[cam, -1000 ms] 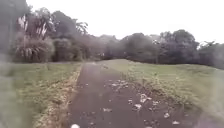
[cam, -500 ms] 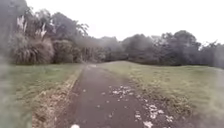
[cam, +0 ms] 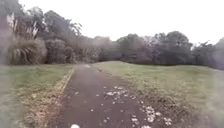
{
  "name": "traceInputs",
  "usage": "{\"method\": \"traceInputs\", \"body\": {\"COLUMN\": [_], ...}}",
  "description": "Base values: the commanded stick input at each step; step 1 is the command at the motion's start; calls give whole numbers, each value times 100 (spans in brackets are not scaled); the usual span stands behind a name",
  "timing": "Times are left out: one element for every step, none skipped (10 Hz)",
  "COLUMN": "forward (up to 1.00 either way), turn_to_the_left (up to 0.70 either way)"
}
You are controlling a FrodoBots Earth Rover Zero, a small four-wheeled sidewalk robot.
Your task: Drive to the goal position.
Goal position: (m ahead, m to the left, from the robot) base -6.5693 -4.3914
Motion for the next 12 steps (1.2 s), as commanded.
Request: {"method": "traceInputs", "body": {"forward": [0,0,0,0,0,0,0,0,0,0,0,0], "turn_to_the_left": [-100,-100,-100,-100,-100,-100,-100,-100,-100,-100,-100,-100]}}
